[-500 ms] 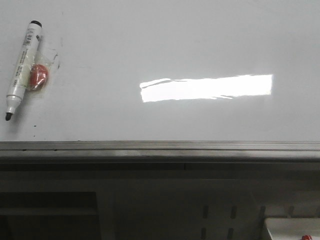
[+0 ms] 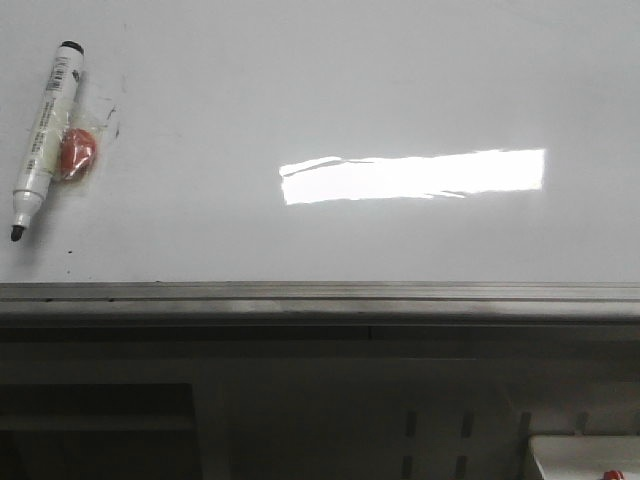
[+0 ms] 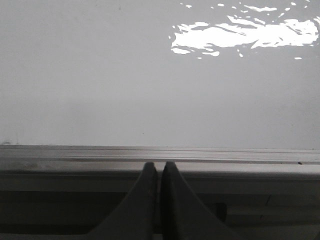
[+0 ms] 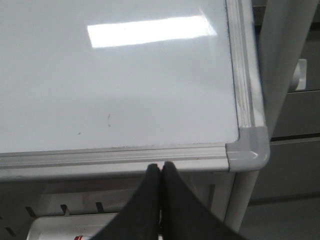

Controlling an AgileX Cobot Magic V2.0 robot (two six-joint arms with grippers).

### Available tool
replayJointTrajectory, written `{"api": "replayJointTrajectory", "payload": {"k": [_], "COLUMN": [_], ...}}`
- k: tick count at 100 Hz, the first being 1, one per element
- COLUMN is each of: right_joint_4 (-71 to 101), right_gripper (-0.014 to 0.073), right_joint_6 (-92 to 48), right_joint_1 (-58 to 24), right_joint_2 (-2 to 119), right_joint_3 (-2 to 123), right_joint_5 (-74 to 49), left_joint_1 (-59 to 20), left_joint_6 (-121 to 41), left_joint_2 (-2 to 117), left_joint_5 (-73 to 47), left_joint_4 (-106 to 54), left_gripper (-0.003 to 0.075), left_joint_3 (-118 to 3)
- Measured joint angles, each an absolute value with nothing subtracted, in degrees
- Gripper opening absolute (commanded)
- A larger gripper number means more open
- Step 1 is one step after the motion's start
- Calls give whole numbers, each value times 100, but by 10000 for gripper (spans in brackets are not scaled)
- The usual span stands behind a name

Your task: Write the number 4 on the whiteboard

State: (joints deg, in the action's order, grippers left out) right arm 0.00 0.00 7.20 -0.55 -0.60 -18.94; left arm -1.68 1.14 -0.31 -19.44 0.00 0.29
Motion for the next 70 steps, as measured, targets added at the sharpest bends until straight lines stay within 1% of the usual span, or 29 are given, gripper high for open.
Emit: {"api": "replayJointTrajectory", "payload": {"k": [59,70], "right_joint_4": [0,0], "right_gripper": [-64,-64], "right_joint_6": [0,0], "right_joint_1": [720,720], "right_joint_2": [-55,-55], "right_joint_3": [-60,-60], "right_joint_5": [-1894,-1894], "left_joint_1": [-168,-168], "left_joint_6": [114,103], "left_joint_2": [-31,-31], "left_joint_5": [-1944,-1924], "left_joint_4": [0,296], "left_gripper": [-20,-20], "left_joint_3": [29,29]}}
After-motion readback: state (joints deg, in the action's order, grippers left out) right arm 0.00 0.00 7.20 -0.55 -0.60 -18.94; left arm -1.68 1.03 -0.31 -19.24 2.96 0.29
